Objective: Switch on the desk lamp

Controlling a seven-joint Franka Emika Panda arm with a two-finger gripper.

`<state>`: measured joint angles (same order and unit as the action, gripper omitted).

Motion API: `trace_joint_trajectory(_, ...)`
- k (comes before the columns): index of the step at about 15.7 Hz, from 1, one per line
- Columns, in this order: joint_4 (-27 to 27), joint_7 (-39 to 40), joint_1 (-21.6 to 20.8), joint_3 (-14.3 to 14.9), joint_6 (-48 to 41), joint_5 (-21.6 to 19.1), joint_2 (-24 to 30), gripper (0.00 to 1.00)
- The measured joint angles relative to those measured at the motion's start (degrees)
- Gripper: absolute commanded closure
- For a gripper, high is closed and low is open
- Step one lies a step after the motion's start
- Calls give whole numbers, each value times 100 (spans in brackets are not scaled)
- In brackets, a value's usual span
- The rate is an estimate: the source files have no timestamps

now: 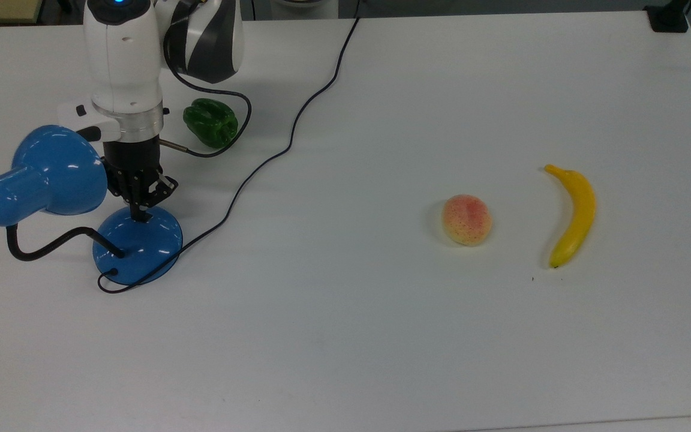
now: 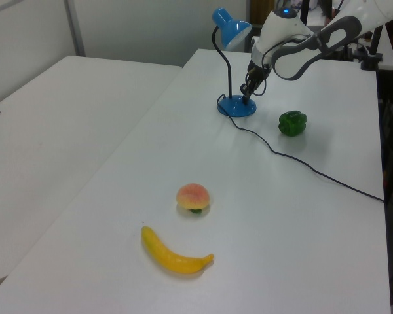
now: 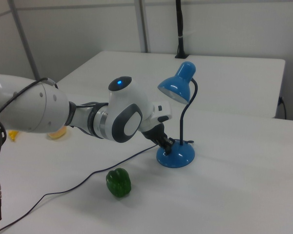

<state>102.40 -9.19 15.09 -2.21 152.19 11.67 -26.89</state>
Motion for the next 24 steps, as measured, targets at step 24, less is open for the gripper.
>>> trace_joint_trajectory(24, -129, 0, 2, 0, 29, 0, -105, 100)
